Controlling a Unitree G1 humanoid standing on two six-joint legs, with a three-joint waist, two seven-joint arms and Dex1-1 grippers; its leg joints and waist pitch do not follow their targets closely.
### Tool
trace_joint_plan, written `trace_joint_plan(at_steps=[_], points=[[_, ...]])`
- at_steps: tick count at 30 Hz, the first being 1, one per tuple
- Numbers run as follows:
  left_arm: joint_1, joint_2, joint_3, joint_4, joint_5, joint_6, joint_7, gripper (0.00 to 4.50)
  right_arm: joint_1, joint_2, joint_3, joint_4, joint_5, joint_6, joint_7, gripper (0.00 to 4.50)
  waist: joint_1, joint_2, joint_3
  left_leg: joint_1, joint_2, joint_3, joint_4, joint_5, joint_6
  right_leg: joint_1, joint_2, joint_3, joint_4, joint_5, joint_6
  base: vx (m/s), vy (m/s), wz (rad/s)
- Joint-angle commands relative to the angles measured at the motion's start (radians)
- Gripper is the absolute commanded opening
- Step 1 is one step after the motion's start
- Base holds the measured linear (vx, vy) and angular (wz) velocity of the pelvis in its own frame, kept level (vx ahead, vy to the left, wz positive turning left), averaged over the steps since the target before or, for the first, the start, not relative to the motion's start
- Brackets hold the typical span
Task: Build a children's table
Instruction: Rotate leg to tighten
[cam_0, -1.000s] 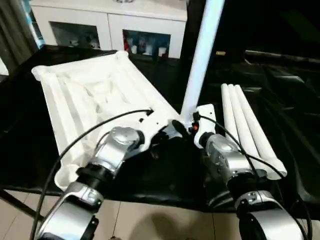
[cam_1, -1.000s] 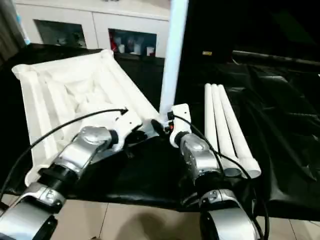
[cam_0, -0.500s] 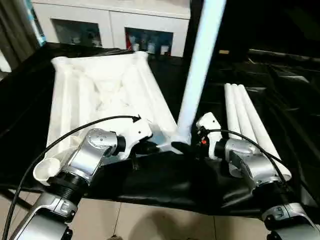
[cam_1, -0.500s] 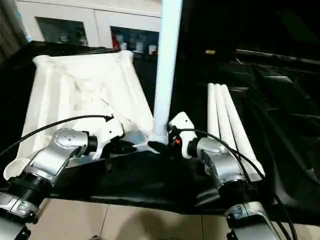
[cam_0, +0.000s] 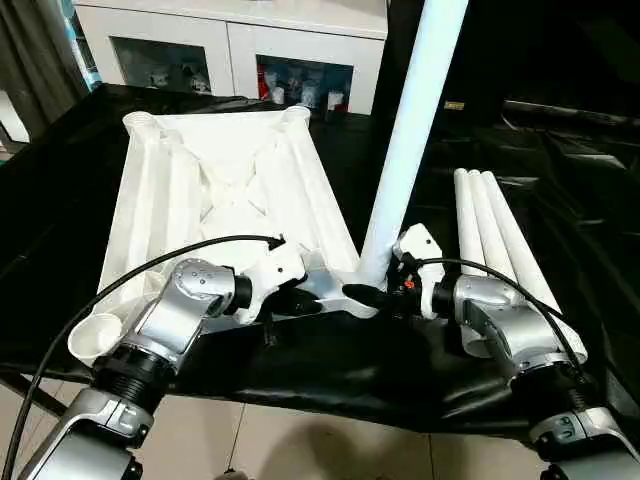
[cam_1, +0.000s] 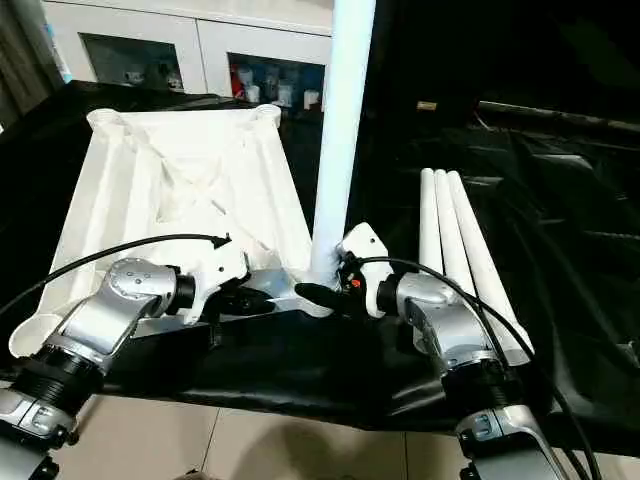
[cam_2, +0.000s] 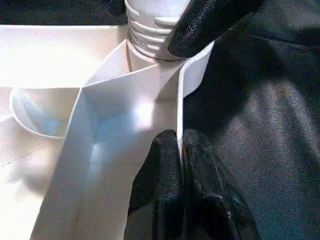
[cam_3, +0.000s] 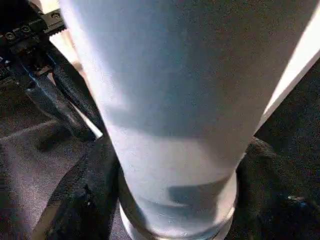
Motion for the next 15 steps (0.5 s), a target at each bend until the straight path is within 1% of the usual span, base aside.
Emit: trace_joint_plan(at_steps=[1,7,8,9,10,11,12,13,14,15], points=[[0.015,-0.011,-0.019,0.012,-0.013,0.007,-0.013,0.0,0.001,-0.008,0.006,-0.006,-0.004,0.013,0.009,2.71,0.0,0.0,-0.06,0.009,0.07,-0.031,-0.067,-0.154,0.042,0.05,-0.09,0.069,-0.07,-0.22,-0.204,0.0,0.0,0.0],[0.018,-0.013,-0.015,0.014,-0.01,0.008,-0.002,0.0,0.004,-0.003,0.009,0.001,-0.008,0.009,0.002,2.7,0.0,0.0,-0.061,0.008,0.069,-0.031,-0.065,-0.149,0.044,0.051,-0.091,0.069,-0.069,-0.213,-0.206,0.0,0.0,0.0],[0.018,-0.018,-0.01,0.019,-0.006,0.018,0.019,0.0,0.008,0.009,0.0,0.009,-0.01,0.005,-0.027,2.7,0.0,0.0,-0.061,0.008,0.07,-0.031,-0.065,-0.147,0.044,0.051,-0.09,0.069,-0.068,-0.211,-0.205,0.0,0.0,0.0],[0.013,-0.03,-0.003,0.031,0.001,0.027,0.052,0.0,0.01,0.026,-0.015,0.026,-0.013,-0.003,-0.074,2.7,0.0,-0.002,-0.06,0.008,0.069,-0.031,-0.065,-0.148,0.044,0.051,-0.091,0.069,-0.068,-0.218,-0.204,0.0,0.0,0.0],[0.008,-0.04,0.002,0.042,0.008,0.035,0.079,0.0,0.011,0.041,-0.028,0.04,-0.016,-0.01,-0.115,2.7,-0.001,-0.001,-0.059,0.009,0.07,-0.03,-0.066,-0.152,0.041,0.048,-0.091,0.069,-0.07,-0.228,-0.202,0.0,0.0,0.0],[-0.013,-0.071,0.015,0.075,0.024,0.059,0.153,0.0,0.011,0.082,-0.062,0.078,-0.018,-0.014,-0.217,2.7,-0.003,0.0,-0.056,0.011,0.069,-0.03,-0.068,-0.174,0.03,0.045,-0.092,0.07,-0.076,-0.269,-0.195,0.0,0.0,0.0],[-0.032,-0.096,0.023,0.104,0.035,0.072,0.206,0.0,0.01,0.11,-0.082,0.106,-0.021,-0.015,-0.292,2.7,-0.005,-0.002,-0.053,0.015,0.066,-0.031,-0.068,-0.199,0.013,0.043,-0.092,0.068,-0.085,-0.331,-0.18,0.0,0.0,0.0],[-0.032,-0.096,0.023,0.104,0.035,0.072,0.206,0.0,0.01,0.11,-0.082,0.106,-0.021,-0.015,-0.292,2.7,-0.007,0.0,-0.052,0.016,0.066,-0.032,-0.069,-0.214,0.007,0.04,-0.093,0.068,-0.089,-0.368,-0.171,0.0,0.0,0.0],[-0.056,-0.128,0.034,0.137,0.04,0.09,0.259,0.0,0.004,0.142,-0.107,0.141,-0.023,-0.013,-0.38,2.7,-0.007,-0.002,-0.054,0.017,0.067,-0.036,-0.07,-0.226,-0.004,0.043,-0.095,0.067,-0.092,-0.403,-0.154,0.0,0.0,0.0],[-0.069,-0.144,0.039,0.153,0.042,0.097,0.285,0.0,-0.001,0.158,-0.119,0.158,-0.023,-0.01,-0.423,2.7,-0.01,0.001,-0.051,0.023,0.066,-0.034,-0.07,-0.249,-0.006,0.035,-0.091,0.067,-0.099,-0.427,-0.145,0.0,0.0,0.0]])
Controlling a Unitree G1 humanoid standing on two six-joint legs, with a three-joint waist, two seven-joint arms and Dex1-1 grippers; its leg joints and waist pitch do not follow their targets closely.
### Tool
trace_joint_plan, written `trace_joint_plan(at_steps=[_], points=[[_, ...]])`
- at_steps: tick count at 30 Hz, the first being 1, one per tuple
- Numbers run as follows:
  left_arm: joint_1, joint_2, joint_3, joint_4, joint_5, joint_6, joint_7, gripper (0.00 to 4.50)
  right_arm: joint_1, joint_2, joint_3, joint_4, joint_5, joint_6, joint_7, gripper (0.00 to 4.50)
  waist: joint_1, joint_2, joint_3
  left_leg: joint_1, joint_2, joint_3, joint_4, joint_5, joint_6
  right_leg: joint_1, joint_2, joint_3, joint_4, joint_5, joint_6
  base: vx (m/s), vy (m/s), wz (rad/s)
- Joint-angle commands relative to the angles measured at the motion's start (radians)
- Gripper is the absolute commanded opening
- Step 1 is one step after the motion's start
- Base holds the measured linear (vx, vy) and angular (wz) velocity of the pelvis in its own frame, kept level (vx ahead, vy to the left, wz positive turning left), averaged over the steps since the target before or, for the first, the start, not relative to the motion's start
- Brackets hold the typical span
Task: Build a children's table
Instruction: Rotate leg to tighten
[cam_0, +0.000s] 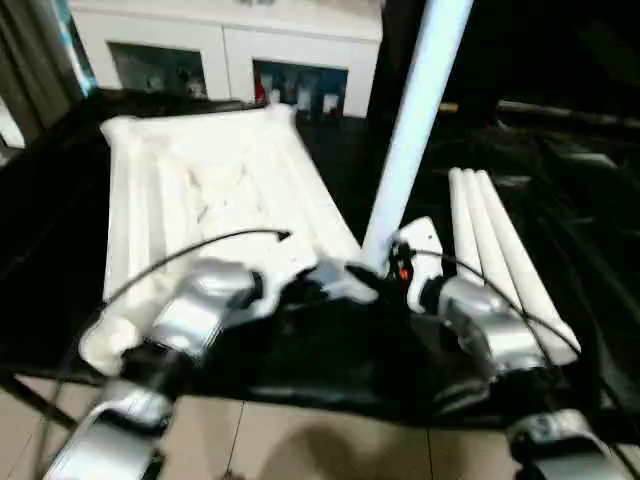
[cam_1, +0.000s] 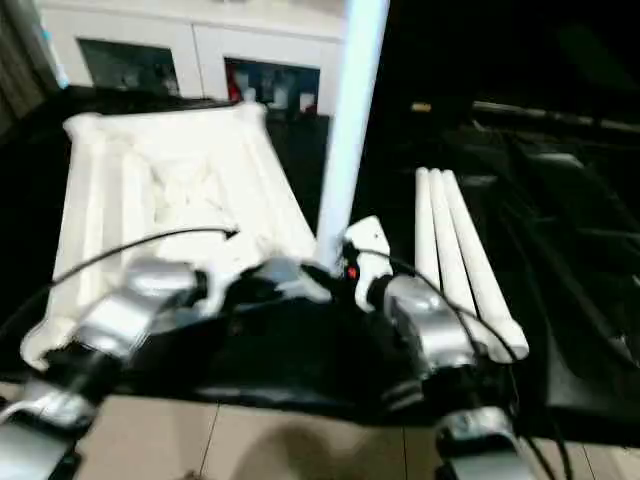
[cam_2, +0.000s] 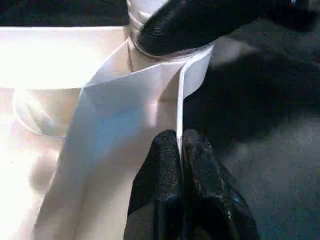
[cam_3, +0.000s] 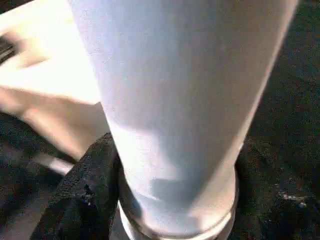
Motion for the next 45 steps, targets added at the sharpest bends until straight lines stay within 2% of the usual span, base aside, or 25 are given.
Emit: trace_joint_plan(at_steps=[1,2,3,6,9,12,13,14,15,16,18,20,21,23,24,25,28,29,31,32,38,42,43,45], points=[[-0.036,-0.066,0.035,0.095,0.004,0.038,0.158,0.0,-0.008,0.051,-0.034,0.105,-0.02,0.016,-0.181,2.7,-0.006,0.002,-0.051,0.015,0.064,-0.037,-0.074,-0.267,-0.012,0.029,-0.092,0.064,-0.1,-0.452,-0.14,0.0,0.0,0.0],[-0.053,-0.087,0.038,0.116,0.006,0.044,0.187,0.0,-0.02,0.071,-0.049,0.13,-0.016,0.012,-0.229,2.7,-0.009,0.007,-0.049,0.014,0.063,-0.038,-0.075,-0.275,-0.015,0.027,-0.093,0.065,-0.103,-0.466,-0.136,0.0,0.0,0.0],[-0.067,-0.105,0.039,0.133,0.009,0.047,0.21,0.0,-0.033,0.089,-0.061,0.155,-0.012,0.008,-0.271,2.7,-0.009,0.005,-0.052,0.019,0.064,-0.039,-0.073,-0.281,-0.024,0.025,-0.094,0.063,-0.105,-0.474,-0.129,0.0,0.0,0.0],[-0.109,-0.163,0.038,0.183,0.019,0.051,0.27,0.0,-0.09,0.151,-0.087,0.228,-0.005,-0.025,-0.381,2.7,-0.011,0.011,-0.054,0.015,0.064,-0.04,-0.075,-0.284,-0.015,0.027,-0.093,0.062,-0.106,-0.436,-0.132,0.0,0.0,0.0],[-0.117,-0.174,0.034,0.195,0.026,0.04,0.274,0.0,-0.11,0.163,-0.08,0.247,-0.028,-0.045,-0.408,2.7,-0.013,0.009,-0.057,0.008,0.064,-0.04,-0.077,-0.266,-0.008,0.034,-0.091,0.063,-0.098,-0.367,-0.145,0.0,0.0,0.0],[-0.117,-0.176,0.027,0.199,0.03,0.033,0.265,0.0,-0.135,0.171,-0.054,0.271,-0.055,-0.078,-0.387,2.7,-0.014,0.009,-0.058,0.007,0.064,-0.037,-0.075,-0.249,0.002,0.035,-0.092,0.065,-0.093,-0.325,-0.162,0.0,0.0,0.0],[-0.113,-0.171,0.025,0.196,0.029,0.033,0.26,0.0,-0.136,0.173,-0.05,0.268,-0.053,-0.088,-0.365,2.7,-0.014,0.005,-0.058,0.006,0.064,-0.035,-0.074,-0.243,0.01,0.036,-0.092,0.065,-0.092,-0.314,-0.169,0.0,0.0,0.0],[-0.109,-0.166,0.025,0.195,0.029,0.032,0.255,0.0,-0.137,0.174,-0.049,0.265,-0.05,-0.097,-0.345,3.05,-0.013,0.006,-0.058,0.005,0.064,-0.035,-0.073,-0.237,0.016,0.038,-0.093,0.066,-0.09,-0.309,-0.172,0.0,0.0,0.0],[-0.104,-0.157,0.022,0.19,0.028,0.032,0.244,0.0,-0.137,0.169,-0.046,0.261,-0.045,-0.107,-0.313,3.26,-0.012,0.003,-0.058,0.003,0.063,-0.035,-0.073,-0.228,0.024,0.04,-0.094,0.065,-0.089,-0.311,-0.173,0.0,0.0,0.0],[-0.099,-0.146,0.02,0.183,0.027,0.032,0.23,0.0,-0.139,0.163,-0.043,0.253,-0.038,-0.112,-0.277,3.4,-0.011,0.003,-0.059,0.003,0.063,-0.034,-0.072,-0.226,0.027,0.04,-0.094,0.065,-0.089,-0.312,-0.173,0.0,0.0,0.0],[-0.087,-0.127,0.016,0.166,0.026,0.033,0.203,0.0,-0.138,0.143,-0.026,0.229,-0.032,-0.105,-0.205,3.49,-0.011,-0.001,-0.056,0.001,0.065,-0.035,-0.074,-0.222,0.039,0.041,-0.094,0.064,-0.09,-0.327,-0.173,0.0,0.0,0.0],[-0.073,-0.101,0.006,0.141,0.028,0.03,0.168,0.0,-0.124,0.111,-0.006,0.179,-0.032,-0.075,-0.153,3.62,-0.015,-0.005,-0.055,-0.007,0.066,-0.039,-0.077,-0.215,0.041,0.048,-0.094,0.062,-0.09,-0.344,-0.161,0.0,0.0,0.0],[-0.063,-0.087,-0.001,0.125,0.03,0.028,0.149,0.0,-0.112,0.091,0.004,0.149,-0.028,-0.057,-0.119,3.76,-0.016,-0.004,-0.055,-0.006,0.067,-0.039,-0.076,-0.217,0.042,0.045,-0.094,0.062,-0.091,-0.354,-0.158,0.0,0.0,0.0],[-0.043,-0.058,-0.013,0.093,0.031,0.027,0.108,0.0,-0.087,0.051,0.02,0.094,-0.02,-0.033,-0.044,3.76,-0.015,-0.004,-0.056,0.0,0.067,-0.037,-0.074,-0.217,0.041,0.041,-0.095,0.065,-0.093,-0.362,-0.157,0.0,0.0,0.0],[-0.043,-0.058,-0.013,0.093,0.031,0.027,0.108,0.0,-0.087,0.051,0.02,0.094,-0.02,-0.033,-0.044,3.76,-0.012,-0.004,-0.058,-0.002,0.069,-0.036,-0.073,-0.192,0.047,0.042,-0.095,0.067,-0.086,-0.315,-0.167,0.0,0.0,0.0],[-0.023,-0.025,-0.026,0.061,0.03,0.022,0.062,0.0,-0.055,0.002,0.039,0.032,-0.007,-0.006,0.038,3.76,-0.012,-0.002,-0.058,-0.002,0.07,-0.036,-0.074,-0.184,0.05,0.043,-0.094,0.067,-0.083,-0.295,-0.172,0.0,0.0,0.0],[0.001,0.02,-0.043,0.015,0.025,0.018,0.001,0.0,-0.017,-0.063,0.058,-0.024,-0.008,0.005,0.137,3.76,-0.011,0.002,-0.06,-0.002,0.071,-0.034,-0.072,-0.159,0.064,0.045,-0.091,0.066,-0.075,-0.22,-0.196,0.0,0.0,0.0],[0.012,0.038,-0.05,-0.008,0.02,0.021,-0.029,0.0,-0.006,-0.086,0.062,-0.041,-0.009,0.007,0.168,3.76,-0.012,0.0,-0.061,-0.004,0.071,-0.033,-0.07,-0.147,0.069,0.045,-0.091,0.067,-0.072,-0.194,-0.208,0.0,0.0,0.0],[0.024,0.058,-0.059,-0.036,0.015,0.024,-0.061,0.0,0.004,-0.105,0.066,-0.059,-0.006,0.012,0.195,3.76,-0.013,0.0,-0.063,-0.007,0.071,-0.033,-0.068,-0.138,0.07,0.047,-0.092,0.067,-0.068,-0.175,-0.222,0.0,0.0,0.0],[0.031,0.07,-0.066,-0.054,0.012,0.023,-0.083,0.0,0.008,-0.115,0.07,-0.068,-0.004,0.014,0.211,3.76,-0.011,0.002,-0.061,-0.004,0.07,-0.032,-0.068,-0.14,0.071,0.044,-0.091,0.067,-0.07,-0.181,-0.226,0.0,0.0,0.0],[0.056,0.108,-0.078,-0.125,0.0,0.045,-0.144,0.0,0.015,-0.147,0.102,-0.103,-0.011,0.04,0.269,3.76,-0.01,0.0,-0.058,0.001,0.073,-0.031,-0.07,-0.166,0.052,0.04,-0.09,0.067,-0.074,-0.229,-0.22,0.0,0.0,0.0],[0.062,0.112,-0.077,-0.139,-0.005,0.055,-0.149,0.0,0.004,-0.135,0.106,-0.088,-0.019,0.033,0.276,3.76,-0.007,-0.004,-0.058,-0.001,0.072,-0.031,-0.07,-0.159,0.046,0.041,-0.092,0.068,-0.073,-0.232,-0.211,0.0,0.0,0.0],[0.064,0.113,-0.077,-0.142,-0.006,0.057,-0.15,0.0,0.003,-0.133,0.106,-0.087,-0.02,0.033,0.278,3.51,-0.007,-0.004,-0.058,-0.002,0.071,-0.031,-0.069,-0.149,0.047,0.042,-0.091,0.069,-0.072,-0.22,-0.212,0.0,0.0,0.0],[0.068,0.116,-0.077,-0.15,-0.007,0.062,-0.153,0.0,0.002,-0.132,0.108,-0.089,-0.018,0.038,0.286,3.42,-0.006,-0.006,-0.06,-0.002,0.071,-0.031,-0.069,-0.134,0.051,0.043,-0.091,0.068,-0.068,-0.198,-0.215,0.0,0.0,0.0]])
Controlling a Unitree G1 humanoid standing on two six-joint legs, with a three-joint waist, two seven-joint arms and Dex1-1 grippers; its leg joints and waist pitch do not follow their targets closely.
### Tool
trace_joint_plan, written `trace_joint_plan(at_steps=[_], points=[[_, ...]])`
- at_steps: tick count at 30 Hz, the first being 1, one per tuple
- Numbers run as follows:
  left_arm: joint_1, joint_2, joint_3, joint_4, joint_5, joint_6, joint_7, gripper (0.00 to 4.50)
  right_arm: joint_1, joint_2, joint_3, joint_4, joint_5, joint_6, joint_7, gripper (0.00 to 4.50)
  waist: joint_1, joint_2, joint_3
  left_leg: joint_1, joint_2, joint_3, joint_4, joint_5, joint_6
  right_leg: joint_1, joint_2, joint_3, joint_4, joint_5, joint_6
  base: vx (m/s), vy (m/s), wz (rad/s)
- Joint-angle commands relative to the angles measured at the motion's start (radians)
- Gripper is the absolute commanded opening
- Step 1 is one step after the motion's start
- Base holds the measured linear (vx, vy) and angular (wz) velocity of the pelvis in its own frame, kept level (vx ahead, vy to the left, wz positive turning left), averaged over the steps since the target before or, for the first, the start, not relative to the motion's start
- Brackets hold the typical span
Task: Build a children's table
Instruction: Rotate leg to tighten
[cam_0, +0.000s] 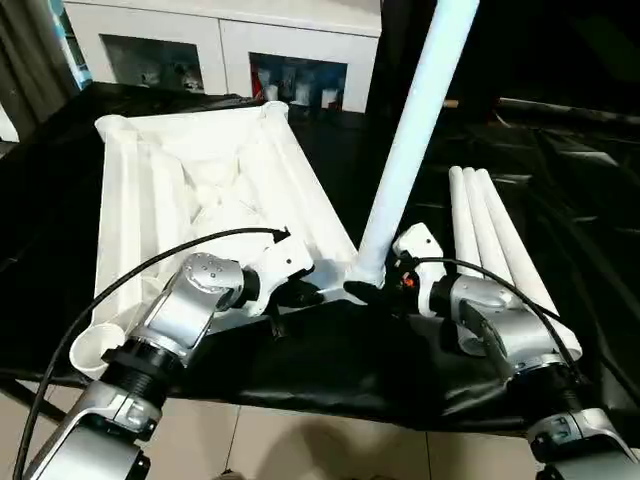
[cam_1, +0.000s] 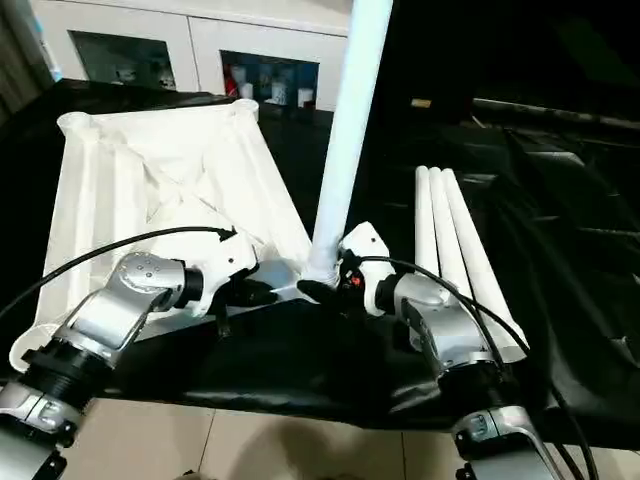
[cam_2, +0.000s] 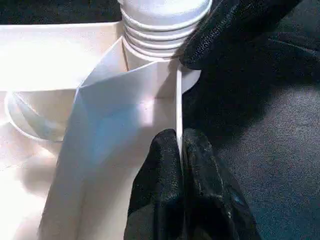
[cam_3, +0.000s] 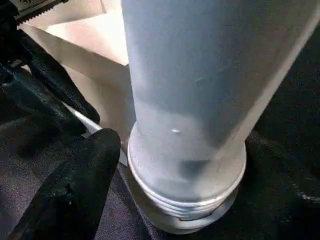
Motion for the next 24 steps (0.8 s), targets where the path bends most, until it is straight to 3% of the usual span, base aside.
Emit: trace_joint_plan(at_steps=[1,7,14,17,19,21,22,24], points=[[0.024,0.002,-0.044,-0.005,0.004,0.019,-0.024,0.0,-0.012,0.0,0.005,0.001,0.001,0.009,0.019,3.39,0.003,-0.002,-0.062,0.008,0.071,-0.03,-0.065,-0.126,0.054,0.051,-0.091,0.069,-0.062,-0.19,-0.216,0.0,0.0,0.0],[0.028,0.006,-0.042,-0.008,0.002,0.023,-0.029,0.0,-0.01,-0.006,0.006,0.002,0.003,0.009,0.02,2.81,0.002,0.0,-0.061,0.008,0.069,-0.03,-0.064,-0.131,0.056,0.052,-0.09,0.069,-0.063,-0.196,-0.217,0.0,0.0,0.0],[0.027,-0.014,-0.036,0.011,0.001,0.032,-0.007,0.0,0.008,0.025,-0.024,0.002,0.016,0.02,-0.037,2.74,0.001,0.0,-0.063,0.008,0.069,-0.029,-0.063,-0.119,0.054,0.053,-0.089,0.07,-0.061,-0.176,-0.22,0.0,0.0,0.0],[-0.002,-0.072,-0.014,0.068,0.014,0.051,0.089,0.0,0.003,0.085,-0.064,0.055,0.001,0.014,-0.193,2.74,-0.002,0.0,-0.059,0.01,0.068,-0.03,-0.065,-0.155,0.041,0.049,-0.091,0.069,-0.07,-0.238,-0.209,0.0,0.0,0.0],[-0.029,-0.119,0.003,0.116,0.022,0.067,0.166,0.0,-0.01,0.129,-0.102,0.096,0.002,0.02,-0.308,2.73,-0.006,0.0,-0.055,0.017,0.067,-0.033,-0.067,-0.204,0.009,0.041,-0.091,0.067,-0.083,-0.337,-0.187,0.0,0.0,0.0],[-0.064,-0.174,0.02,0.181,0.03,0.081,0.255,0.0,-0.038,0.177,-0.15,0.154,0.008,0.022,-0.44,2.73,-0.006,0.003,-0.056,0.016,0.066,-0.037,-0.068,-0.224,-0.003,0.044,-0.094,0.066,-0.086,-0.377,-0.17,0.0,0.0,0.0],[-0.085,-0.202,0.029,0.218,0.035,0.082,0.303,0.0,-0.058,0.197,-0.172,0.186,0.013,0.019,-0.5,2.73,-0.01,0.006,-0.053,0.023,0.065,-0.037,-0.069,-0.257,-0.013,0.036,-0.092,0.064,-0.096,-0.422,-0.156,0.0,0.0,0.0],[-0.135,-0.276,0.055,0.305,0.032,0.074,0.404,0.0,-0.099,0.24,-0.203,0.252,0.011,-0.006,-0.617,2.73,-0.01,0.005,-0.055,0.025,0.063,-0.039,-0.069,-0.282,-0.02,0.035,-0.092,0.061,-0.104,-0.462,-0.129,0.0,0.0,0.0]])
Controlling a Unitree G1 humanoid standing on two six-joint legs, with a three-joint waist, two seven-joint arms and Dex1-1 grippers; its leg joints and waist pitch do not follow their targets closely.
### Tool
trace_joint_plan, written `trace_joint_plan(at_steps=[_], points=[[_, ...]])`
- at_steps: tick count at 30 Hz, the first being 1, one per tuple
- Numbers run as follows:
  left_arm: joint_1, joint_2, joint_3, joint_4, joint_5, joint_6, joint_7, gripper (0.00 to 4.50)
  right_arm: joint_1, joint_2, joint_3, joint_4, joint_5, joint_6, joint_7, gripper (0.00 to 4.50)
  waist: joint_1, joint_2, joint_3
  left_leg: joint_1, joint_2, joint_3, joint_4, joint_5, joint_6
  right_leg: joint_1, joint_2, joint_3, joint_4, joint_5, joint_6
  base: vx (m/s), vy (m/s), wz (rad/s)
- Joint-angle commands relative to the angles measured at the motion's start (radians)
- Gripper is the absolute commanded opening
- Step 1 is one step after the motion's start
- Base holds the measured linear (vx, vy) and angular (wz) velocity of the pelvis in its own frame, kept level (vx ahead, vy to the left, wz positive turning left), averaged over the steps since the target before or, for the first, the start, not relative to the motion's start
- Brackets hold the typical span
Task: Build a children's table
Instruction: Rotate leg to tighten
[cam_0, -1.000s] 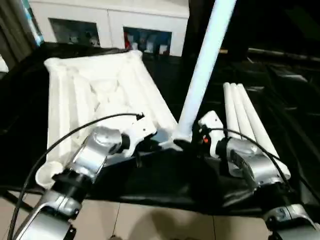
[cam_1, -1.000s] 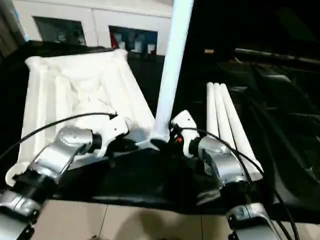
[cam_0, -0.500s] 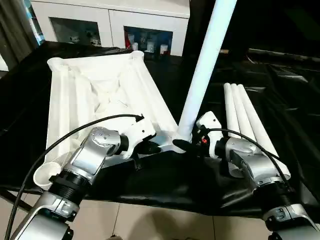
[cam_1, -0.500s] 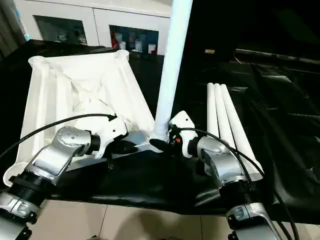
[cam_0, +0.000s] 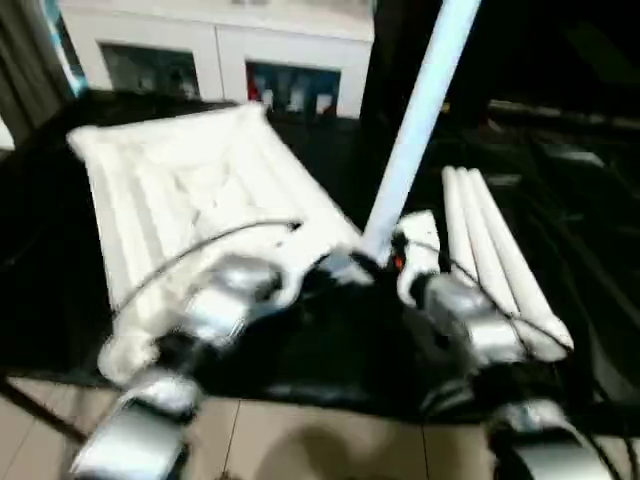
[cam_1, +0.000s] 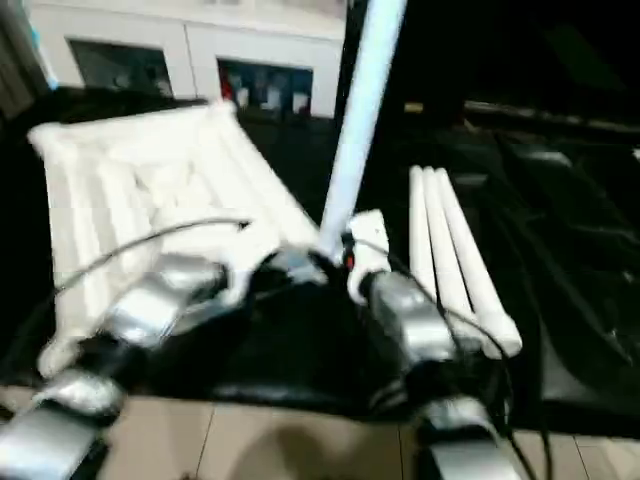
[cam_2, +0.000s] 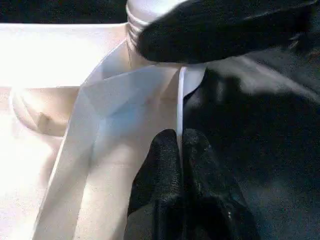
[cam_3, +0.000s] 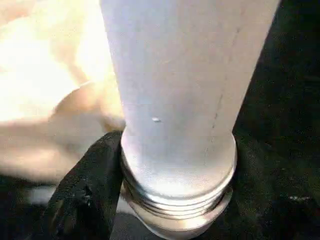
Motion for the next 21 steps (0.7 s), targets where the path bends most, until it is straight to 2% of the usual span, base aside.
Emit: trace_joint_plan(at_steps=[1,2,3,4,6,9,11,13,14,16,17,20,21], points=[[-0.03,-0.064,0.011,0.107,0.003,-0.011,0.119,0.0,-0.025,0.035,-0.02,0.079,0.005,-0.012,-0.103,2.73,-0.004,0.012,-0.053,0.021,0.061,-0.037,-0.072,-0.287,-0.018,0.024,-0.091,0.062,-0.103,-0.46,-0.128,0.0,0.0,0.0],[-0.043,-0.08,0.012,0.132,0.007,-0.023,0.142,0.0,-0.034,0.045,-0.02,0.093,0.001,-0.02,-0.122,2.73,-0.001,0.009,-0.054,0.026,0.062,-0.036,-0.071,-0.295,-0.018,0.021,-0.09,0.062,-0.107,-0.452,-0.126,0.0,0.0,0.0],[-0.051,-0.088,0.012,0.147,0.01,-0.032,0.155,0.0,-0.04,0.052,-0.02,0.101,-0.002,-0.025,-0.131,2.73,0.0,0.007,-0.056,0.026,0.062,-0.036,-0.071,-0.291,-0.017,0.023,-0.09,0.062,-0.103,-0.435,-0.129,0.0,0.0,0.0],[-0.059,-0.096,0.013,0.166,0.013,-0.04,0.167,0.0,-0.047,0.056,-0.012,0.116,-0.011,-0.034,-0.137,2.73,0.002,0.009,-0.056,0.013,0.063,-0.038,-0.074,-0.27,-0.007,0.033,-0.092,0.063,-0.098,-0.4,-0.132,0.0,0.0,0.0],[-0.073,-0.1,0.01,0.199,0.028,-0.07,0.183,0.0,-0.06,0.066,-0.018,0.144,-0.023,-0.056,-0.156,2.73,0.003,0.008,-0.057,0.015,0.06,-0.034,-0.072,-0.261,0.007,0.03,-0.091,0.064,-0.097,-0.371,-0.14,0.0,0.0,0.0],[-0.079,-0.098,0.012,0.216,0.031,-0.084,0.178,0.0,-0.071,0.07,-0.023,0.161,-0.028,-0.079,-0.153,2.73,0.007,0.01,-0.058,0.009,0.061,-0.035,-0.072,-0.233,0.021,0.038,-0.093,0.064,-0.09,-0.339,-0.153,0.0,0.0,0.0],[-0.081,-0.088,0.013,0.226,0.034,-0.093,0.173,0.0,-0.072,0.066,-0.03,0.155,-0.013,-0.106,-0.118,3.42,0.006,0.009,-0.059,0.009,0.063,-0.035,-0.073,-0.23,0.025,0.039,-0.092,0.063,-0.089,-0.333,-0.155,0.0,0.0,0.0],[-0.087,-0.085,0.017,0.243,0.033,-0.105,0.175,0.0,-0.074,0.058,-0.033,0.147,-0.007,-0.117,-0.105,3.45,0.005,0.009,-0.056,0.009,0.062,-0.034,-0.074,-0.246,0.028,0.038,-0.091,0.062,-0.093,-0.356,-0.154,0.0,0.0,0.0],[-0.09,-0.083,0.018,0.252,0.032,-0.113,0.177,0.0,-0.073,0.049,-0.029,0.134,-0.013,-0.123,-0.104,3.7,0.004,0.006,-0.055,0.008,0.061,-0.035,-0.075,-0.256,0.029,0.038,-0.092,0.061,-0.095,-0.383,-0.146,0.0,0.0,0.0],[-0.095,-0.08,0.02,0.26,0.029,-0.13,0.174,0.0,-0.059,0.023,-0.013,0.087,-0.03,-0.131,-0.09,3.7,0.004,0.008,-0.056,0.008,0.063,-0.037,-0.075,-0.257,0.026,0.038,-0.093,0.061,-0.097,-0.401,-0.137,0.0,0.0,0.0],[-0.095,-0.08,0.023,0.262,0.026,-0.138,0.169,0.0,-0.048,0.013,-0.012,0.053,-0.025,-0.122,-0.078,3.7,0.005,0.003,-0.054,0.004,0.062,-0.037,-0.076,-0.252,0.03,0.04,-0.093,0.06,-0.098,-0.408,-0.128,0.0,0.0,0.0],[-0.093,-0.08,0.028,0.267,0.019,-0.179,0.149,0.0,0.009,-0.021,0.002,-0.092,-0.01,-0.074,-0.022,3.7,0.008,0.002,-0.055,0.009,0.064,-0.035,-0.075,-0.237,0.043,0.036,-0.093,0.063,-0.096,-0.387,-0.128,0.0,0.0,0.0],[-0.092,-0.08,0.029,0.267,0.018,-0.181,0.15,0.0,0.011,-0.022,0.003,-0.097,-0.009,-0.072,-0.02,3.7,0.008,0.002,-0.055,0.005,0.063,-0.036,-0.076,-0.234,0.048,0.04,-0.092,0.062,-0.097,-0.389,-0.126,0.0,0.0,0.0]])
